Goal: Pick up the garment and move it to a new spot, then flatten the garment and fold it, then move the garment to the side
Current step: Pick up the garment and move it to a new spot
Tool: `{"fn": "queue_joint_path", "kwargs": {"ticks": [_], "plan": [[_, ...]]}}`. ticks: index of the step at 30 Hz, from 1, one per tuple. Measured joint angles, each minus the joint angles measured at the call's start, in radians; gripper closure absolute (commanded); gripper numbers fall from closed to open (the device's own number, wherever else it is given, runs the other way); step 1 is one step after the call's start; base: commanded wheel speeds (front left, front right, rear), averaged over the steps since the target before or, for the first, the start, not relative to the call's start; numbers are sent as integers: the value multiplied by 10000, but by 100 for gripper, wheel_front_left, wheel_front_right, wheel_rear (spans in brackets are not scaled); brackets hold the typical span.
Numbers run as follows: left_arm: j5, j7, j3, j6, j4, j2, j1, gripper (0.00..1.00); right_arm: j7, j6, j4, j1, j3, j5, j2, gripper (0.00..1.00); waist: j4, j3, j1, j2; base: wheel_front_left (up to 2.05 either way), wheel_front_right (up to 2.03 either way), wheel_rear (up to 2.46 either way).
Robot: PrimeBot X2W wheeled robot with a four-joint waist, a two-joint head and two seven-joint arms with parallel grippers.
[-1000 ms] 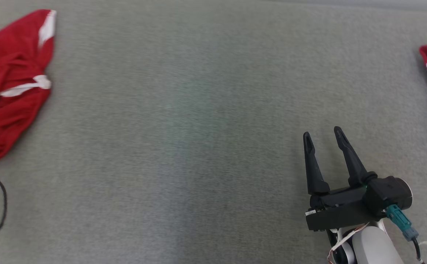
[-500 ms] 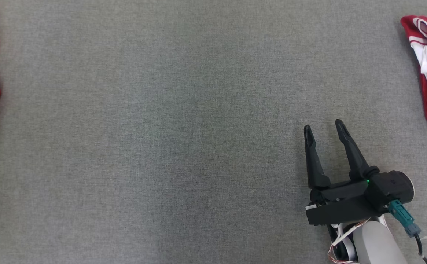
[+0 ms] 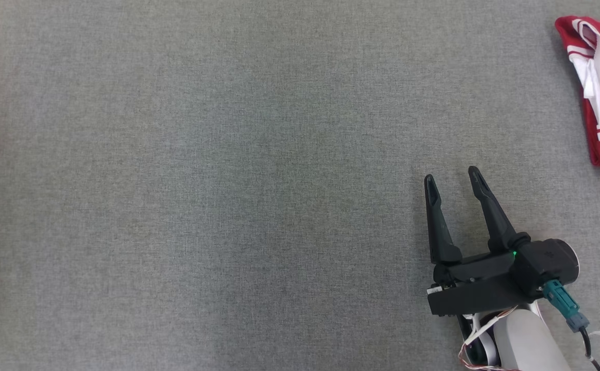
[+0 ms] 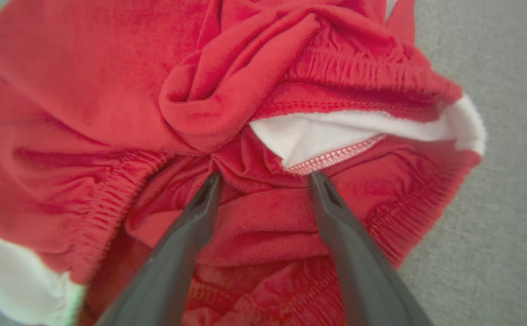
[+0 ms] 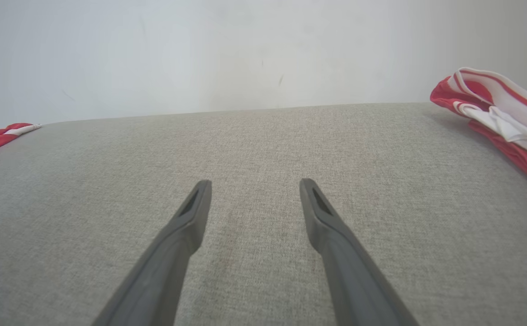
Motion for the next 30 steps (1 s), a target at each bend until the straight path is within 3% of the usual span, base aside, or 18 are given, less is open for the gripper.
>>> {"fn": "queue_joint_path", "kwargs": {"ticks": [1, 2, 3, 4, 18, 30], "plan": [[-56, 0, -98, 2, 8, 19, 6, 0, 0, 0, 2, -10, 6, 0, 0, 0, -12, -2, -1, 0, 0, 0, 0], [-198, -111, -247, 2, 8, 81, 23, 58, 0, 0, 2, -61, 17, 0, 0, 0, -38, -10, -1, 0, 0, 0, 0], [-201, -211, -359, 2, 2, 98, 49, 91, 0, 0, 2, -89, 19, 0, -2, 0, -50, -15, 0, 0, 0, 0, 0], [-205, -299, -504, 2, -38, 102, 81, 100, 0, 0, 2, -105, 21, 0, -2, 0, -62, -26, 0, 0, 0, 0, 0], [-403, -2997, -1281, -6, -863, 355, -100, 100, 0, 0, 238, 119, -167, 128, -2, 0, 212, -783, 0, 0, 0, 0, 0], [-458, -3507, -2021, -6, -3289, 832, -809, 100, 0, 0, 368, 383, -81, 617, 2, 0, 420, -1856, -1, -1, 0, 0, 0]]}}
